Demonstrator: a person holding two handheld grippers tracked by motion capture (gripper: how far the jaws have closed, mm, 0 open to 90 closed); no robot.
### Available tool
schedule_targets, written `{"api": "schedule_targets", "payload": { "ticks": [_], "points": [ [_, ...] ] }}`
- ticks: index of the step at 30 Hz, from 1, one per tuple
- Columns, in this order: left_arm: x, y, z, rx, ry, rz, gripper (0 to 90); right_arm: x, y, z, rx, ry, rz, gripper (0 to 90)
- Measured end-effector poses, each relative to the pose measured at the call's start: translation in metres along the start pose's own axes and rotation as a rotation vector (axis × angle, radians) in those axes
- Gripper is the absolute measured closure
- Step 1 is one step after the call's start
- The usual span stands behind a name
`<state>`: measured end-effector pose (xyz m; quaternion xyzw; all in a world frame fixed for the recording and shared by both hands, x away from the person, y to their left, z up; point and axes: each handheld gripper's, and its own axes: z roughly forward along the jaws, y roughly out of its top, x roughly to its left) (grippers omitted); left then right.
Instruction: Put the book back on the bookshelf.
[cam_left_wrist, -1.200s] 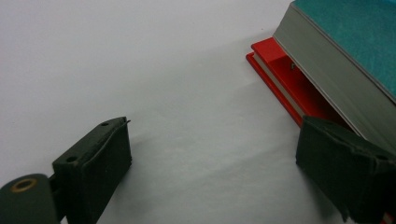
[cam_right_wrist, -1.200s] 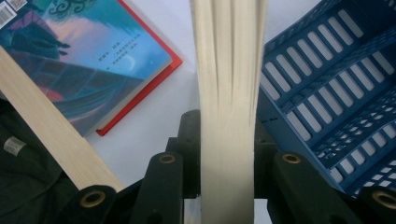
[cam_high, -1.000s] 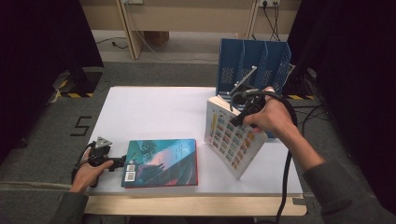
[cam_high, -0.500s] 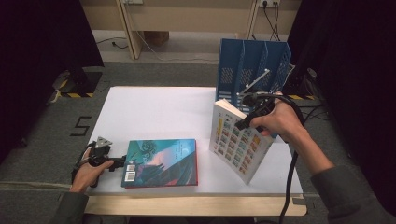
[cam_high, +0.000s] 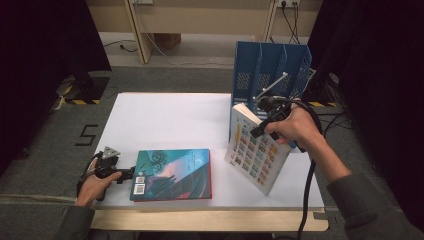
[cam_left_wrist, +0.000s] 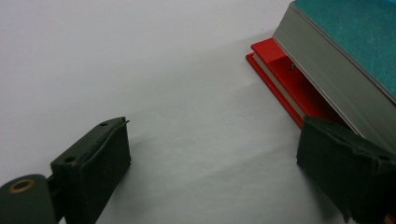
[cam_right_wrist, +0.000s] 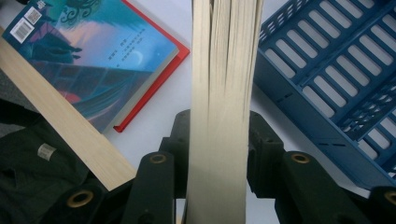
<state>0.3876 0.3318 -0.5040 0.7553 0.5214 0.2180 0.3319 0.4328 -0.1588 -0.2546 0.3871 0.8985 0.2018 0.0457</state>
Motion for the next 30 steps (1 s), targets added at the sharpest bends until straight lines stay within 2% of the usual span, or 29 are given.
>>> {"api": "schedule_targets", "payload": {
  "ticks": [1,4,8,15,20,21,22,23,24,25,27,30],
  "points": [
    [0.000,0.000,0.000,0.000,0.000,0.000,8.5,0.000,0.000,0.001,0.000,-0.002,0.015,67.7],
    [0.000,0.000,0.000,-0.001,-0.001,0.000,8.5,0.000,0.001,0.002,0.012,-0.011,0.007,69.1],
    [0.000,0.000,0.000,0.000,-0.002,0.001,8.5,0.001,0.000,0.001,0.006,-0.063,-0.043,73.1],
    [0.000,0.000,0.000,0.001,-0.003,0.001,8.2,0.002,-0.006,-0.003,-0.034,-0.047,-0.069,73.6],
    [0.000,0.000,0.000,0.001,-0.004,0.001,8.1,0.006,-0.005,-0.012,-0.052,-0.058,-0.083,73.7],
    [0.000,0.000,0.000,0.001,-0.004,0.001,8.1,0.008,-0.003,-0.020,-0.075,-0.066,-0.085,73.7],
    [0.000,0.000,0.000,0.001,-0.004,0.001,8.0,0.008,-0.003,-0.020,-0.075,-0.066,-0.085,73.7],
    [0.001,0.000,0.000,0.001,-0.005,0.002,8.0,0.010,-0.001,-0.029,-0.102,-0.073,-0.082,73.8],
    [0.001,0.000,0.000,0.001,-0.005,0.002,7.9,0.010,-0.001,-0.029,-0.102,-0.073,-0.082,73.8],
    [0.001,0.000,0.000,0.000,-0.005,0.002,7.9,0.010,0.001,-0.035,-0.121,-0.067,-0.073,73.7],
    [0.000,0.000,0.000,-0.002,-0.004,0.001,7.9,0.006,0.004,-0.051,-0.193,-0.054,-0.053,73.7],
    [0.000,0.000,0.000,-0.002,-0.005,0.002,7.9,0.002,0.006,-0.061,-0.235,-0.049,-0.023,73.7]
  ]
}}
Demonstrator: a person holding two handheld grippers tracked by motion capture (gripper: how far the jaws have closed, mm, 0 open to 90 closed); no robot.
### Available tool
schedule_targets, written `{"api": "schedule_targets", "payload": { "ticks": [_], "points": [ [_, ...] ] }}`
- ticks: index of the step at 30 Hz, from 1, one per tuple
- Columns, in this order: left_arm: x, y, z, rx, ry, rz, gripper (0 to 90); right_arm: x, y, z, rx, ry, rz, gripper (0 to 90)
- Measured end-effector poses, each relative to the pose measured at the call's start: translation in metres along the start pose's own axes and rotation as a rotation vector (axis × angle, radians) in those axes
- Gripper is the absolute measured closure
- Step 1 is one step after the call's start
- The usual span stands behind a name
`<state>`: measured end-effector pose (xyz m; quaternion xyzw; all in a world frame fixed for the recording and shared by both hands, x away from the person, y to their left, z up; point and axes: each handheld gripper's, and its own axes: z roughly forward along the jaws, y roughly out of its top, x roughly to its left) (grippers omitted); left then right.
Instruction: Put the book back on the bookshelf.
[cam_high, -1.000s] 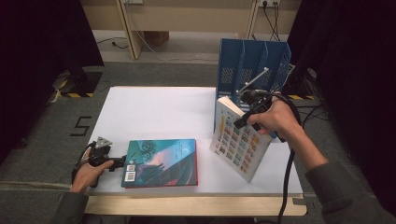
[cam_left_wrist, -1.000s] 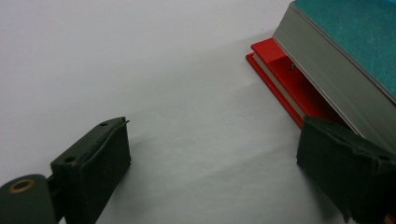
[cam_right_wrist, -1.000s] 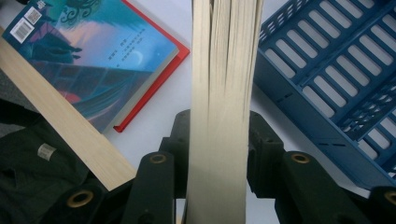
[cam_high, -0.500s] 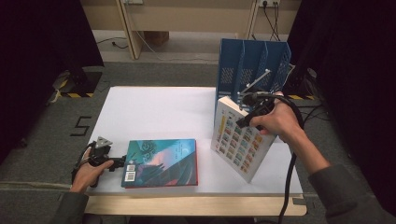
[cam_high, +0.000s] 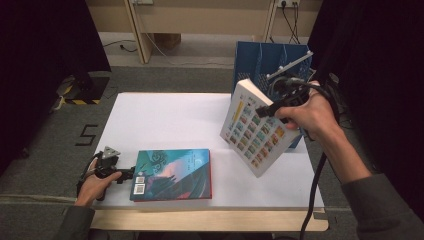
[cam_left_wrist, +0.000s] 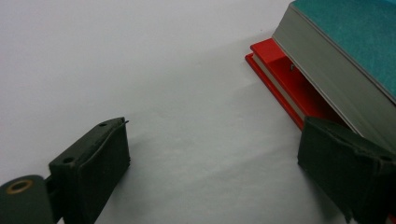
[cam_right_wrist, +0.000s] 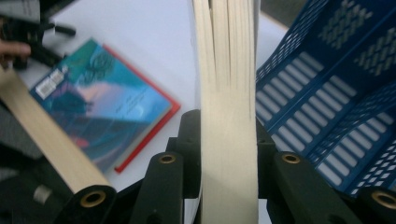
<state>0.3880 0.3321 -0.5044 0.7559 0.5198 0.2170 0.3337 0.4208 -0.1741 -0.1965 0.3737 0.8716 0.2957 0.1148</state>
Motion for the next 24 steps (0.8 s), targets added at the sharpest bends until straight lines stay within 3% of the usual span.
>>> {"api": "schedule_targets", "payload": {
  "ticks": [2,8,12,16,24],
  "points": [
    [0.000,0.000,0.000,0.001,0.001,0.000,7.9,-0.005,0.007,-0.010,-0.037,-0.015,0.013,73.8],
    [0.000,0.000,0.000,0.002,-0.001,0.000,7.6,-0.012,0.020,-0.024,-0.044,-0.075,0.022,73.7],
    [0.000,0.000,0.000,0.002,0.000,0.000,7.6,-0.026,0.030,-0.037,-0.087,-0.108,0.070,73.7],
    [0.000,0.000,0.000,0.001,0.001,-0.001,7.6,-0.037,0.037,-0.035,-0.093,-0.128,0.105,73.6],
    [0.000,0.000,0.001,0.001,-0.001,-0.001,6.8,-0.058,0.055,-0.013,-0.113,-0.157,0.160,73.6]
  ]
}}
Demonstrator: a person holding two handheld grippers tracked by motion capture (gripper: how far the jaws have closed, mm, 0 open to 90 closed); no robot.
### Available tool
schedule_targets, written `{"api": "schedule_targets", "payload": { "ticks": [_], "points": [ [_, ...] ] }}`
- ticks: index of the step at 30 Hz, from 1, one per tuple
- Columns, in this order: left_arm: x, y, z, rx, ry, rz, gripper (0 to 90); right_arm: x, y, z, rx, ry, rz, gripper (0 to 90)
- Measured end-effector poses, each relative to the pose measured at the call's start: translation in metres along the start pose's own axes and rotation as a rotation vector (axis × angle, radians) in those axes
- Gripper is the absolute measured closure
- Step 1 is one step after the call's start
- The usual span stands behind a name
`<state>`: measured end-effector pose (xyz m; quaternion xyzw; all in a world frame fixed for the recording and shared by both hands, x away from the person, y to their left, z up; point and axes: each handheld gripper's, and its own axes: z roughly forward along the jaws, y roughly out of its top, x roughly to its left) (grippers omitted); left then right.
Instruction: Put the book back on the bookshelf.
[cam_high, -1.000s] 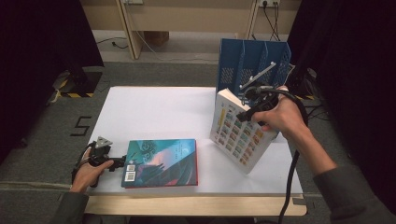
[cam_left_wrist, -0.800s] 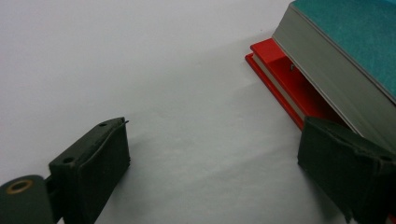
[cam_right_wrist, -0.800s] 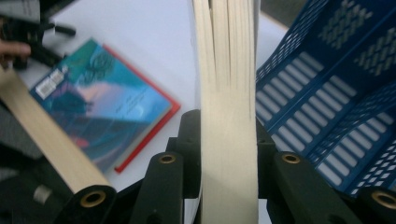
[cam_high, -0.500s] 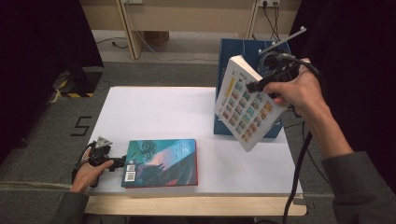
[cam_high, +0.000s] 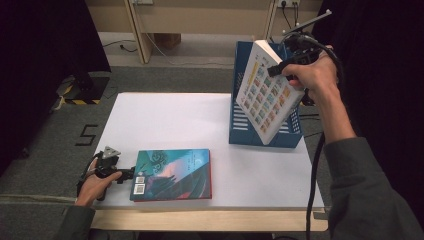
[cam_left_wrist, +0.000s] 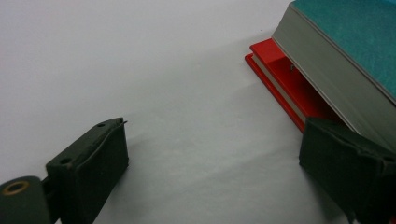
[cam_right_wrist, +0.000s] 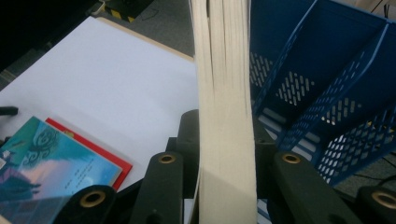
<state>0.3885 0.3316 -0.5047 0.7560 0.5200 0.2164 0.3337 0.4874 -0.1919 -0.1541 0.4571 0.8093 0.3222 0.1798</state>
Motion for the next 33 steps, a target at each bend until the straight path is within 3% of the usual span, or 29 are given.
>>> {"api": "schedule_targets", "payload": {
  "ticks": [10,15,25,33],
  "points": [
    [0.000,-0.001,0.000,-0.005,-0.003,0.002,6.8,-0.011,0.024,0.027,-0.054,-0.039,0.092,73.6],
    [0.001,0.000,0.000,-0.002,-0.011,0.003,7.0,-0.014,0.034,0.034,-0.065,-0.052,0.107,73.5],
    [0.001,0.000,0.000,0.000,-0.006,0.006,6.4,-0.014,0.032,0.007,-0.094,-0.034,0.089,73.5],
    [0.001,0.001,0.000,0.003,-0.007,0.005,6.1,-0.013,0.032,0.005,-0.079,-0.053,0.081,73.4]
  ]
}}
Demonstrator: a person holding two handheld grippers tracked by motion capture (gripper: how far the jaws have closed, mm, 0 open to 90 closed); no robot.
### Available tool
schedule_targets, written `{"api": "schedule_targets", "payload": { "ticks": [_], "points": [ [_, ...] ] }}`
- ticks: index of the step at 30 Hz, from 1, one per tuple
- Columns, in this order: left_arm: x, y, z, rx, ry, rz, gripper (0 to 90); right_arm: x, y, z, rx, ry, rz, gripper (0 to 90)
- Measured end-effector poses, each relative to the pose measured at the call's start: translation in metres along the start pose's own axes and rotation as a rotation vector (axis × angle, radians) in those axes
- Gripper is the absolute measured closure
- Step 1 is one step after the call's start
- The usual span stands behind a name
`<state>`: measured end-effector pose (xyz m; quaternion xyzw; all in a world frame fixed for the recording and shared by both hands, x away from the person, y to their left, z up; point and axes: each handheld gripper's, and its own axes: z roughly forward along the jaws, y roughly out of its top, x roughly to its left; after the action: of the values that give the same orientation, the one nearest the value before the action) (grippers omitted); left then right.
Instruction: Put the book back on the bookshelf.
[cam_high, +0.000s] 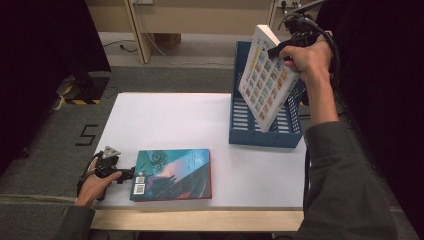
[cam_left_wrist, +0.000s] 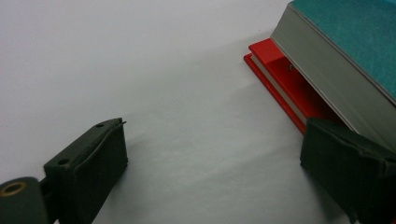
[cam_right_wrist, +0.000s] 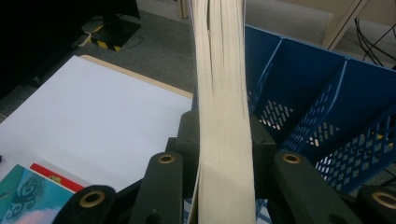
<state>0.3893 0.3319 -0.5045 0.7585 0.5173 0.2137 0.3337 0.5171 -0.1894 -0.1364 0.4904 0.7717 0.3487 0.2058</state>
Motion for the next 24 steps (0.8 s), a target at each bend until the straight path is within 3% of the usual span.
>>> {"api": "schedule_targets", "payload": {
  "ticks": [5,11,17,24],
  "points": [
    [0.000,0.000,0.000,-0.001,0.000,0.001,6.1,0.000,0.005,0.011,-0.006,-0.004,0.016,73.4],
    [0.000,-0.001,0.000,-0.006,0.000,0.001,6.1,-0.004,0.012,0.036,-0.017,-0.004,0.083,73.4],
    [0.000,-0.001,0.000,-0.006,0.001,0.001,6.1,-0.009,0.018,0.054,-0.022,0.001,0.121,73.2],
    [0.000,-0.001,0.000,-0.009,0.001,0.001,6.1,-0.013,0.014,0.077,-0.013,0.003,0.151,72.8]
  ]
}}
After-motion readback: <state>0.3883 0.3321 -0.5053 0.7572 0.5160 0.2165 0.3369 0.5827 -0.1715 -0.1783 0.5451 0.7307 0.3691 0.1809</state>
